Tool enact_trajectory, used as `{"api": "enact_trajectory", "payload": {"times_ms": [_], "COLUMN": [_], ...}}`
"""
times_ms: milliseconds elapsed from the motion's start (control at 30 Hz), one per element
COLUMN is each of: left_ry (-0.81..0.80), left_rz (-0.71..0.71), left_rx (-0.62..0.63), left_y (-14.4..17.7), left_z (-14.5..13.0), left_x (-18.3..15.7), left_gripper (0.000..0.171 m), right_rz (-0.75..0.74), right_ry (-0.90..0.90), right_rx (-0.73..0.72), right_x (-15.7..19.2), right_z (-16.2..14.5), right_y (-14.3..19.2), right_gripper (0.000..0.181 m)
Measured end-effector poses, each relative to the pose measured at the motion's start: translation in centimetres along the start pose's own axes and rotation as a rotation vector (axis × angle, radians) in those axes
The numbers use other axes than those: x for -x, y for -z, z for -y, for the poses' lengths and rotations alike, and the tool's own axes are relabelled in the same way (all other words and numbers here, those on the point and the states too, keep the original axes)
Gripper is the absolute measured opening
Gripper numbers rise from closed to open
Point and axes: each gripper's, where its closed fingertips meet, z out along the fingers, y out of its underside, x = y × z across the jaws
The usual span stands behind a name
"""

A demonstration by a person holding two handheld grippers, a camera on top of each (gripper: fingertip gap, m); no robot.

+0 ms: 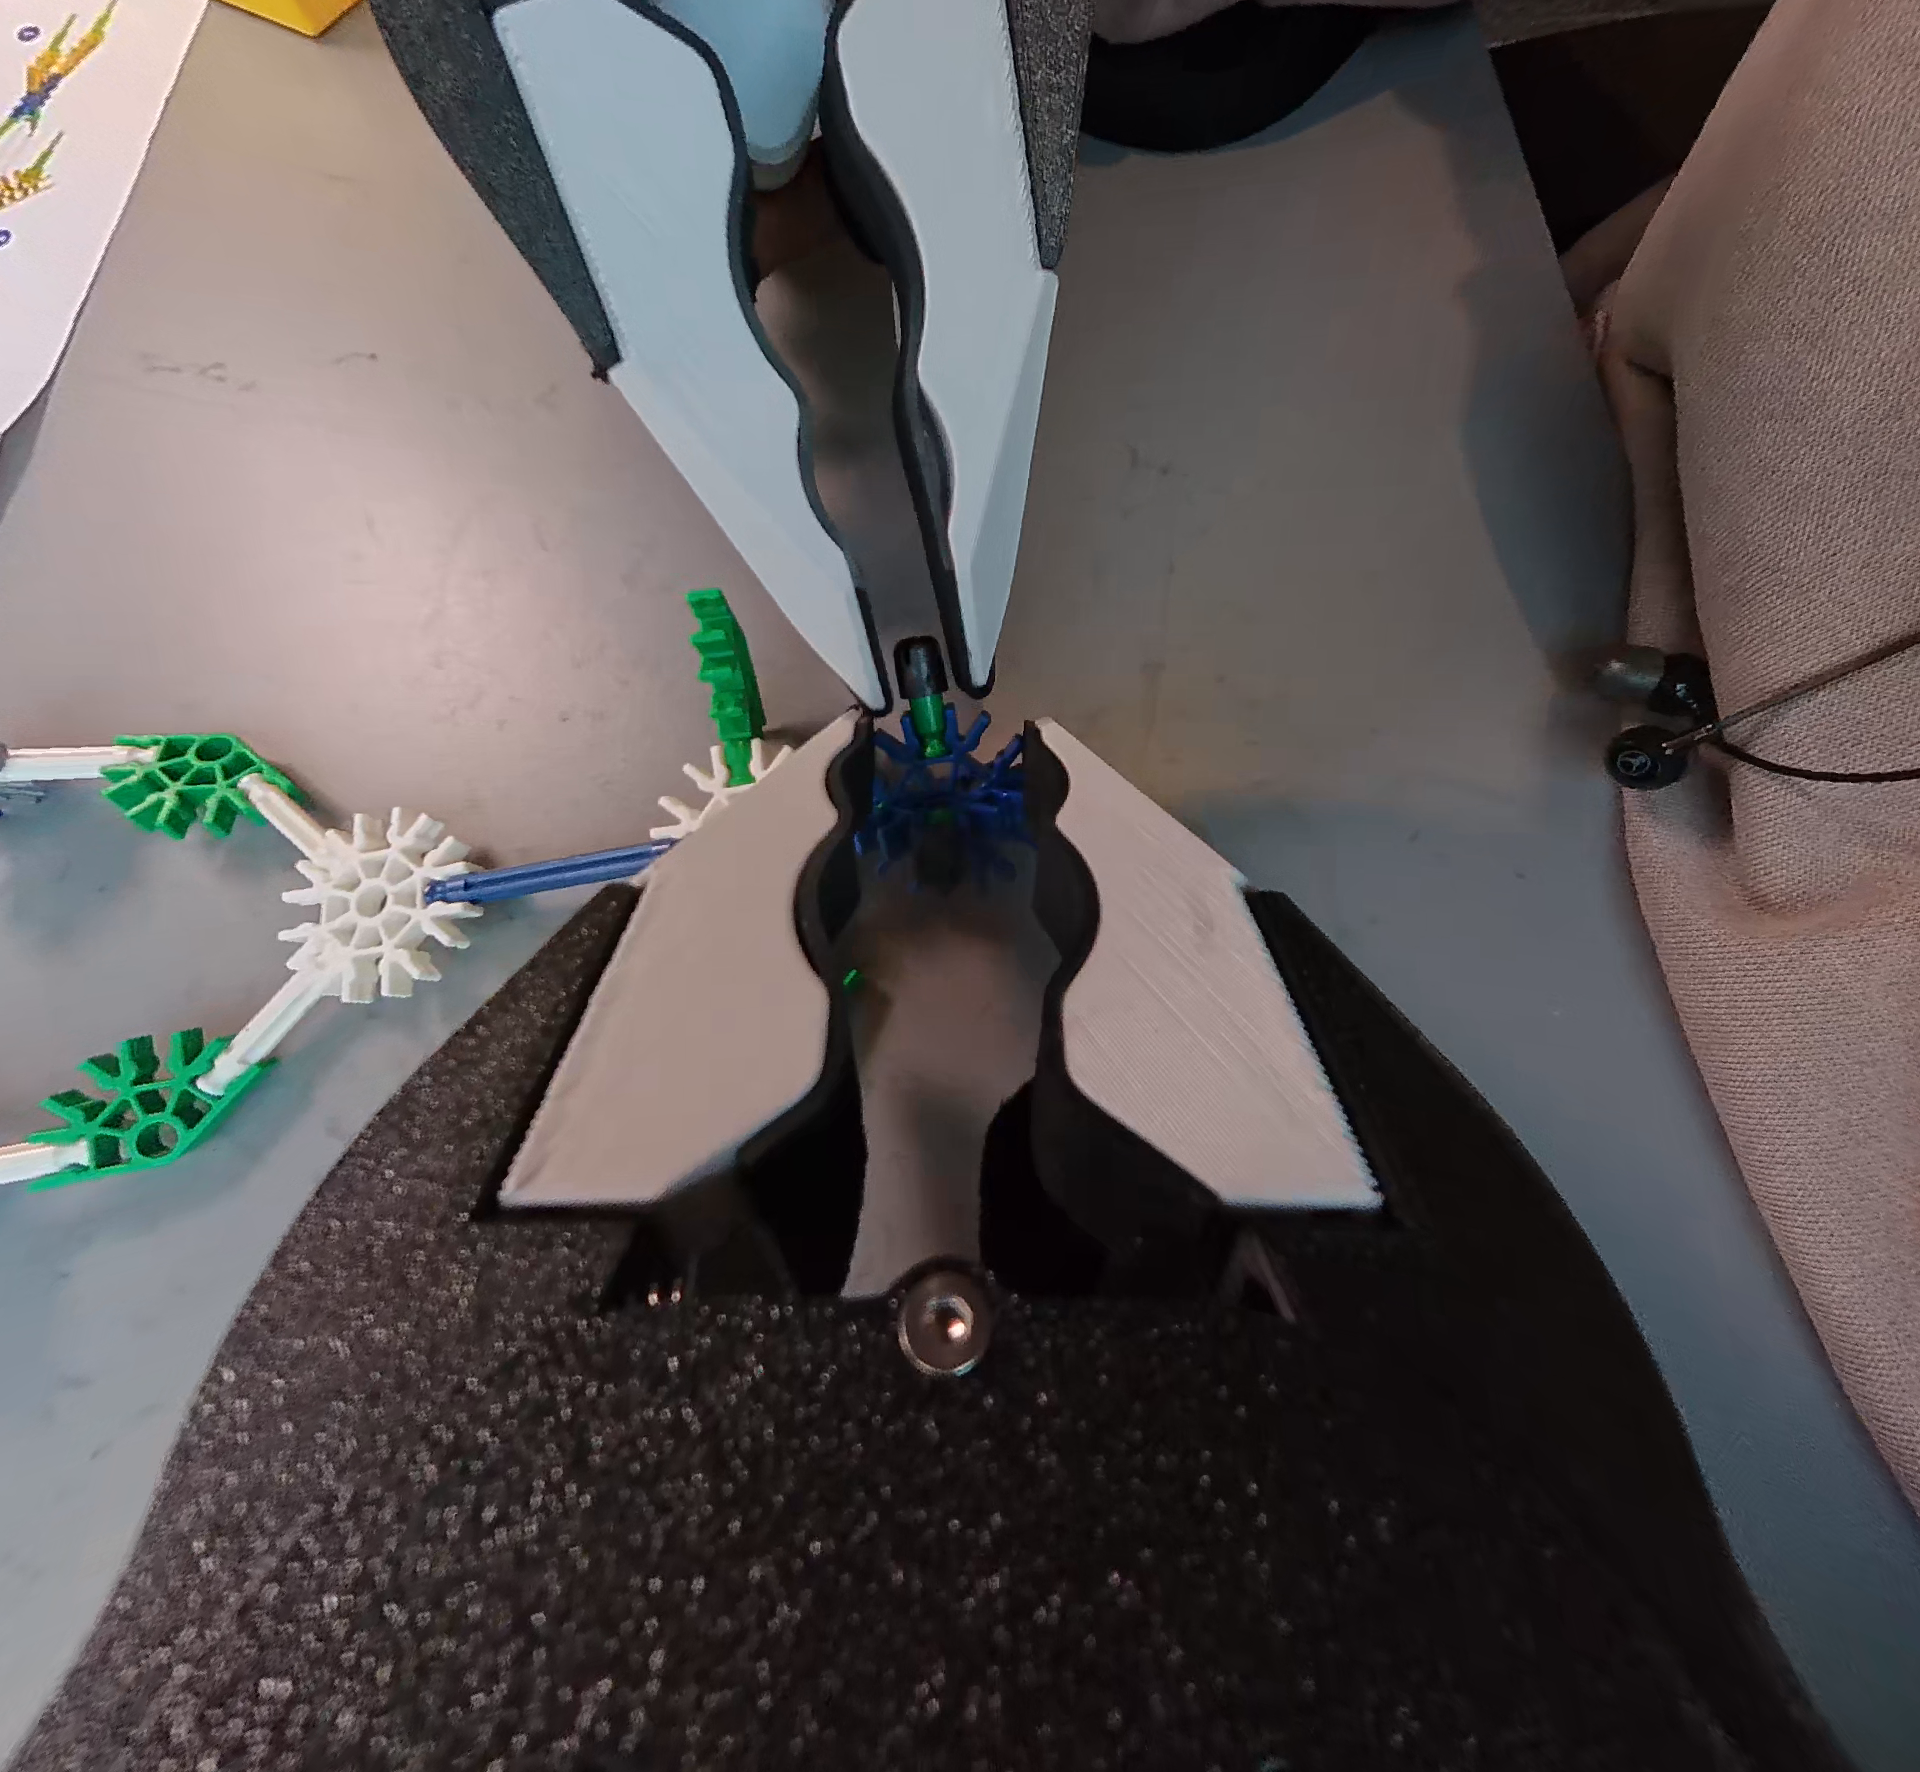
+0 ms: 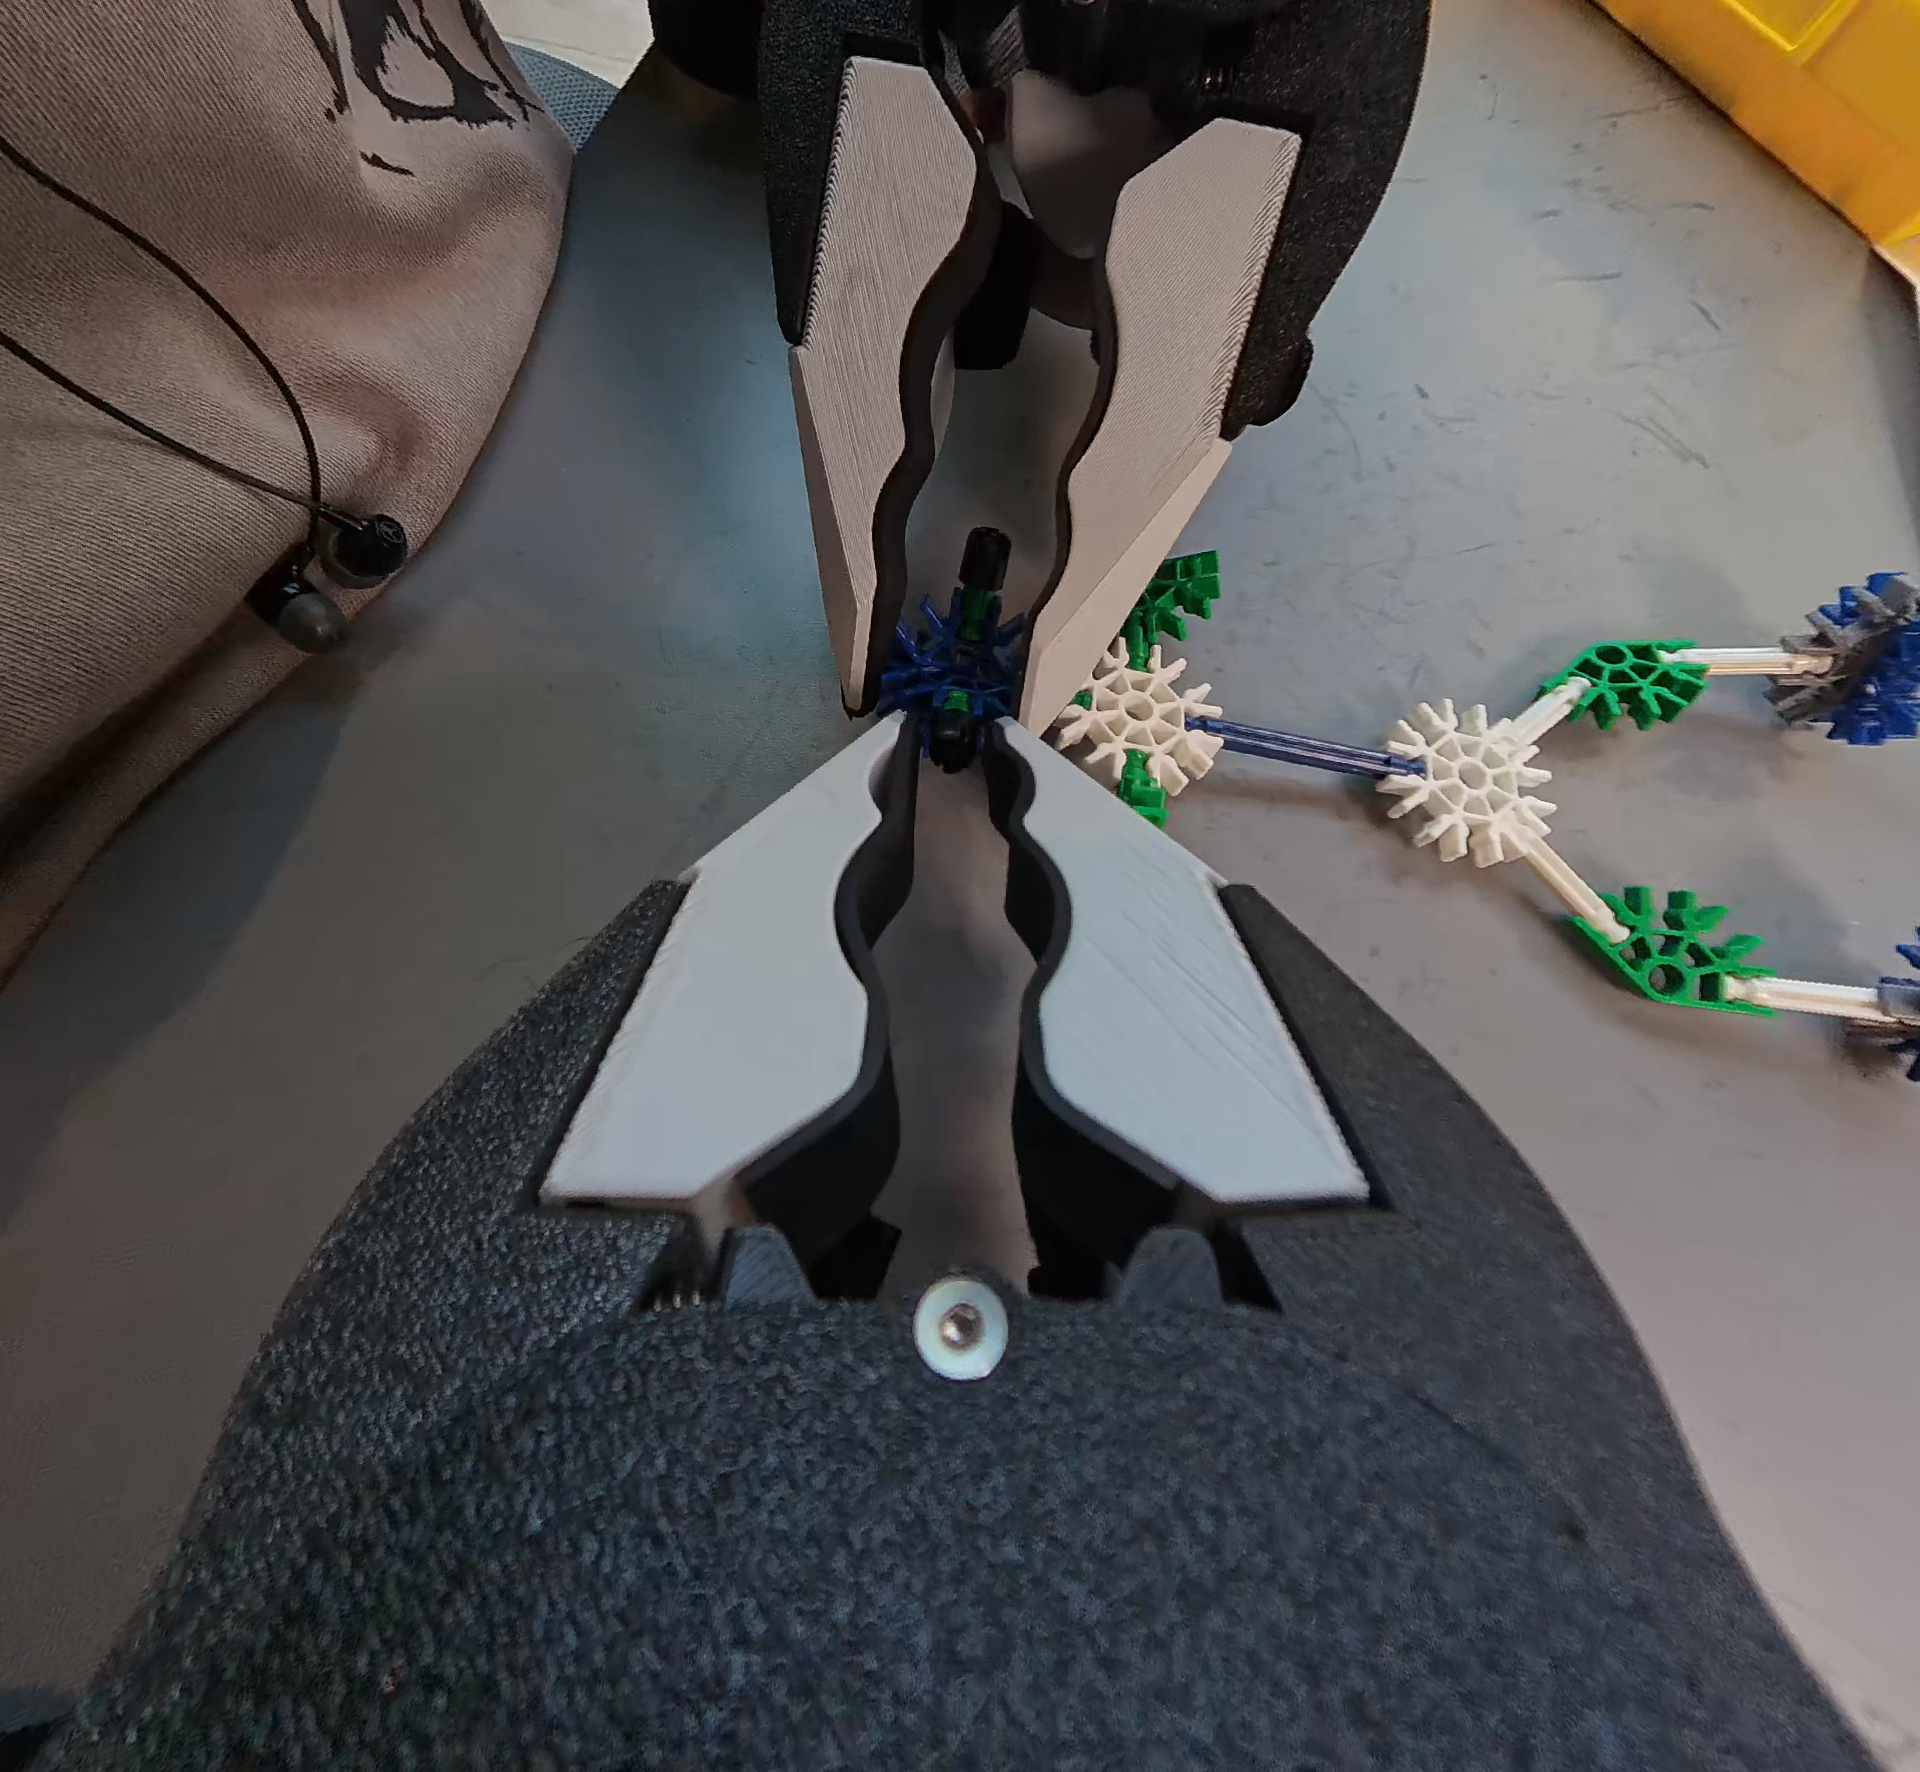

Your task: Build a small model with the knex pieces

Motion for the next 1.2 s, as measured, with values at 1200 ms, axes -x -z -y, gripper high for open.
{"api": "enact_trajectory", "payload": {"times_ms": [1200], "left_ry": [0.105], "left_rz": [0.016], "left_rx": [-0.185], "left_y": [2.9], "left_z": [1.4], "left_x": [2.2], "left_gripper": [0.029], "right_rz": [-1.086], "right_ry": [-0.164], "right_rx": [-0.053], "right_x": [-13.8], "right_z": [-4.1], "right_y": [21.4], "right_gripper": [0.008]}}
